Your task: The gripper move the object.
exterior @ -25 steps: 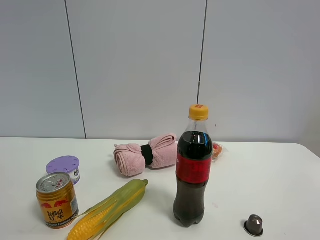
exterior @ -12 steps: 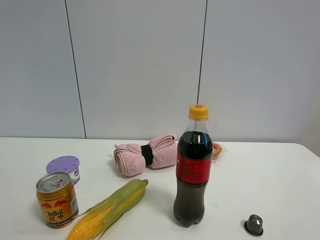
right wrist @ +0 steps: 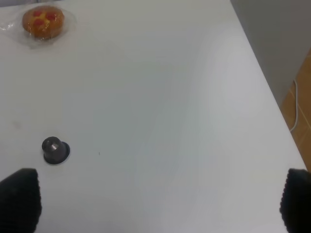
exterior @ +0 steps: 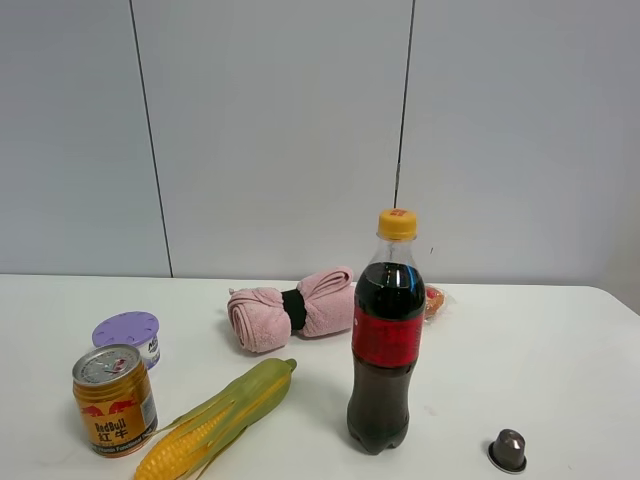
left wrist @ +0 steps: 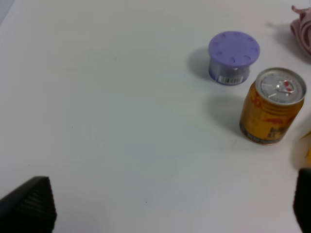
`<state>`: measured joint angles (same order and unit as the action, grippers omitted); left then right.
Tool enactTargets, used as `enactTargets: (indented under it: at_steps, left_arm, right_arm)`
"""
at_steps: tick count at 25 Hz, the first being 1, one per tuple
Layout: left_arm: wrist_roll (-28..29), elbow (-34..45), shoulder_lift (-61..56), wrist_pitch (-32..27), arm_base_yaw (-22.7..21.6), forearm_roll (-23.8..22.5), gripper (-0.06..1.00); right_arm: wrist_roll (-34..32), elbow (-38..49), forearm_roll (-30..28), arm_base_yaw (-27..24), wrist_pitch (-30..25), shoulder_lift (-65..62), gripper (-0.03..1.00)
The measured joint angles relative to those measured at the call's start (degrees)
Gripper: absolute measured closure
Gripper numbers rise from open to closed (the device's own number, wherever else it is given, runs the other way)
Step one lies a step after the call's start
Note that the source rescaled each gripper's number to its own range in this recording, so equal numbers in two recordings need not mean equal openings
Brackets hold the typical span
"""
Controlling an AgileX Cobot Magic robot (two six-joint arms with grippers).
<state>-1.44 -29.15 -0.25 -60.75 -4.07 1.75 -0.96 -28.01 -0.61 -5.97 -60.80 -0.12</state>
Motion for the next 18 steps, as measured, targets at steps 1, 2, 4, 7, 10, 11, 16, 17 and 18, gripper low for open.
enactTargets:
  at_steps: [1,2,4,7,10,11,16,17,18]
  left_arm:
    - [0.0,0.0,0.0,0.0,0.0,0.0,-0.06]
    - [0.0,0.0,0.0,0.0,0.0,0.0,-0.06]
    - [0.0,0.0,0.0,0.0,0.0,0.0,-0.06]
    - [0.0,0.0,0.0,0.0,0.0,0.0,-0.06]
    - [0.0,0.0,0.0,0.0,0.0,0.0,-0.06]
    - [0.0,0.0,0.0,0.0,0.0,0.0,-0.06]
    - [0.0,0.0,0.0,0.0,0.0,0.0,-0.06]
    - [0.0,0.0,0.0,0.0,0.0,0.0,-0.06]
    - [0.0,0.0,0.0,0.0,0.0,0.0,-0.06]
  right_arm:
    - [0.0,0.0,0.0,0.0,0.0,0.0,-0.03]
    - [0.0,0.0,0.0,0.0,0.0,0.0,-0.03]
    - [0.0,0.0,0.0,0.0,0.0,0.0,-0.03]
    - [0.0,0.0,0.0,0.0,0.0,0.0,-0.03]
    - [0.0,0.0,0.0,0.0,0.0,0.0,-0.03]
    - [0.0,0.0,0.0,0.0,0.0,0.0,-0.03]
    - [0.0,0.0,0.0,0.0,0.0,0.0,-0.03]
    - [0.0,0.0,0.0,0.0,0.0,0.0,-0.03]
    - [0.0,0.0,0.0,0.0,0.0,0.0,-0.03]
